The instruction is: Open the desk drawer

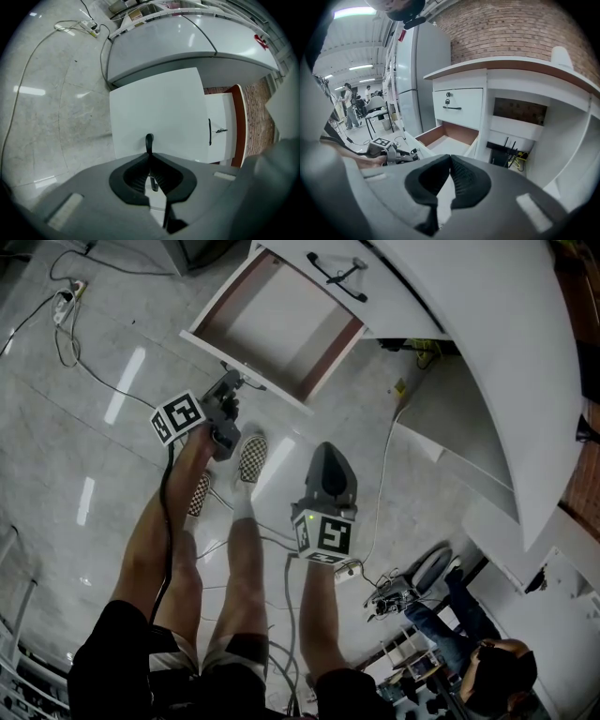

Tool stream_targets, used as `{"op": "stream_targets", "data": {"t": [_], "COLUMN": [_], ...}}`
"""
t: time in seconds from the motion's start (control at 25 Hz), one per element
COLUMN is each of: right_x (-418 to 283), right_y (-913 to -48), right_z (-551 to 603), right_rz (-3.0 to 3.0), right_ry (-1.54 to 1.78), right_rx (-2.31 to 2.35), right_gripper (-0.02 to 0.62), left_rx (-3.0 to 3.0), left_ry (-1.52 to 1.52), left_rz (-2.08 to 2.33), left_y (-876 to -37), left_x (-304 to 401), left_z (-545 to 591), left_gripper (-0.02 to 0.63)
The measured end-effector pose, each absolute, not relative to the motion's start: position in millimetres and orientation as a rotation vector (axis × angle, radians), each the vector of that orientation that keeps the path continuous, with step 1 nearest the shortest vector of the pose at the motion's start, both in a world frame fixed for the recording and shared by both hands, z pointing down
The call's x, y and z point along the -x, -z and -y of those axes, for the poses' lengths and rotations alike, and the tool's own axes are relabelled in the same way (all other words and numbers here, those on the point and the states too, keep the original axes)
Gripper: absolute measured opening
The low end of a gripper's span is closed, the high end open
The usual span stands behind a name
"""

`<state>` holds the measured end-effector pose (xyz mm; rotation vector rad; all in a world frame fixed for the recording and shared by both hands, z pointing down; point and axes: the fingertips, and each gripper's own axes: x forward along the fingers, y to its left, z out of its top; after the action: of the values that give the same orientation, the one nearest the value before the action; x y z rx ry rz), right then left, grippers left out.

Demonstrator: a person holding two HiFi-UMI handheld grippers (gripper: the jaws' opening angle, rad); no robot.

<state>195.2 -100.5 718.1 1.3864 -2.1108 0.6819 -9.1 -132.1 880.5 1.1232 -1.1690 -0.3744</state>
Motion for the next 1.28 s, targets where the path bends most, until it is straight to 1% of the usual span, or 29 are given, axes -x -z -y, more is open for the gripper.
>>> {"op": "stream_targets", "data": {"t": [0.4, 0.88, 1.28], "right_x": [-195.9, -192.2, -193.8], "right_y": [-713.0, -703.1, -702.5], "right_z": [83.7, 65.7, 61.0], "right_rz": [2.102, 2.101, 2.082], "right_ry": [-0.666, -0.66, -0.682], "right_rx": [-1.386, -1.4, -1.411], "right_gripper": [0.005, 0.005, 0.005], "left_rx": [-1.102, -1.11, -1.1], "left_ry": [0.357, 0.373, 0.327], "left_rz": [1.181, 1.198, 1.204], "left_y": [-883.5, -875.9, -876.8], "left_x": [14.1, 20.7, 19.8], "left_z": [106.8, 106.5, 107.9], "left_gripper": [0.02, 0.021, 0.028]}}
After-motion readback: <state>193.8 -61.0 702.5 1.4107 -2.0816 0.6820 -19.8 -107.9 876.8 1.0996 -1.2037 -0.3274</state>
